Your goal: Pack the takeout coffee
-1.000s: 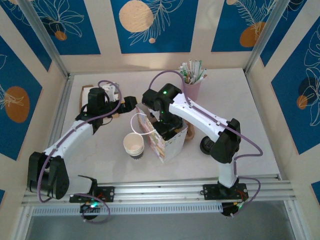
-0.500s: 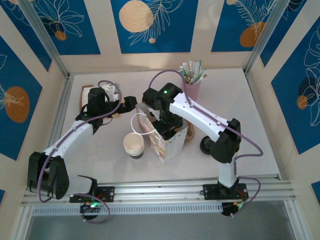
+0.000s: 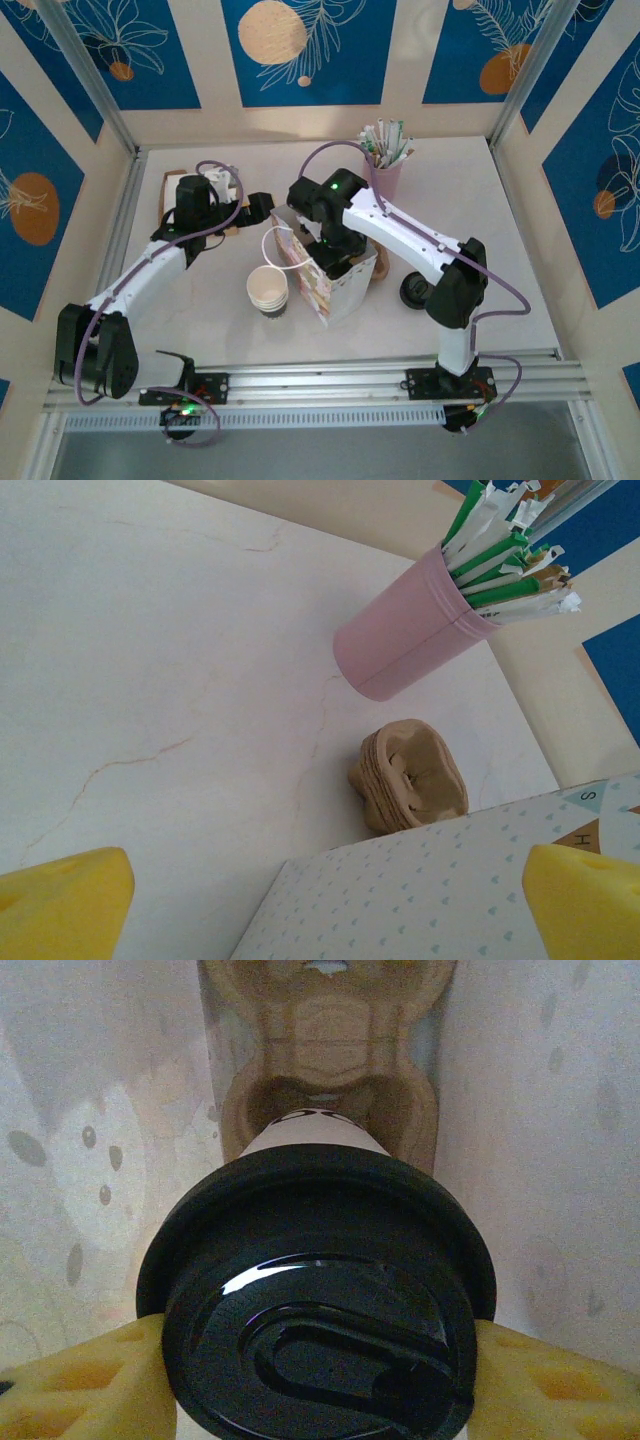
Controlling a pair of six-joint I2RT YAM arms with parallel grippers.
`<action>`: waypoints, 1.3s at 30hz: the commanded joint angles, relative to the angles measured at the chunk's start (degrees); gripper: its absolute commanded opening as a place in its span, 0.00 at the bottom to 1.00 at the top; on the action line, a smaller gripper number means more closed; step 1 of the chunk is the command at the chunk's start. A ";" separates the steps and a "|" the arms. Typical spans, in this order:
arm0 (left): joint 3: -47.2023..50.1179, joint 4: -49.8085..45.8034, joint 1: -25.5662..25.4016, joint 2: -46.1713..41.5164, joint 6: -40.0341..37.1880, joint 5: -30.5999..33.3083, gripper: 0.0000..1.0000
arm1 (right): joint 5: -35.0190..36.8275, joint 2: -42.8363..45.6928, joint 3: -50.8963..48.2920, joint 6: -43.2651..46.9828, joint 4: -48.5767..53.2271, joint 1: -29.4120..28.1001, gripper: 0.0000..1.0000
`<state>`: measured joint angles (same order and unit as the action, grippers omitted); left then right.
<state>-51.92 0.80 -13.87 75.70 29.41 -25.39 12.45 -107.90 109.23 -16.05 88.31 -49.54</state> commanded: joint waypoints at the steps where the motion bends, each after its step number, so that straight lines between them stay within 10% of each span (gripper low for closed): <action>1: -0.60 -0.16 0.60 -0.41 -1.42 0.07 1.00 | -1.86 1.15 -0.90 0.94 -0.39 0.53 0.60; 39: -0.37 -0.01 0.46 -0.56 -1.30 -0.16 1.00 | 0.60 3.56 -1.50 0.08 -1.74 0.29 0.60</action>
<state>-51.92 0.78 -13.87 75.70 29.41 -25.39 12.40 -107.24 108.55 -15.90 86.61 -49.10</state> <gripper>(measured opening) 0.999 0.630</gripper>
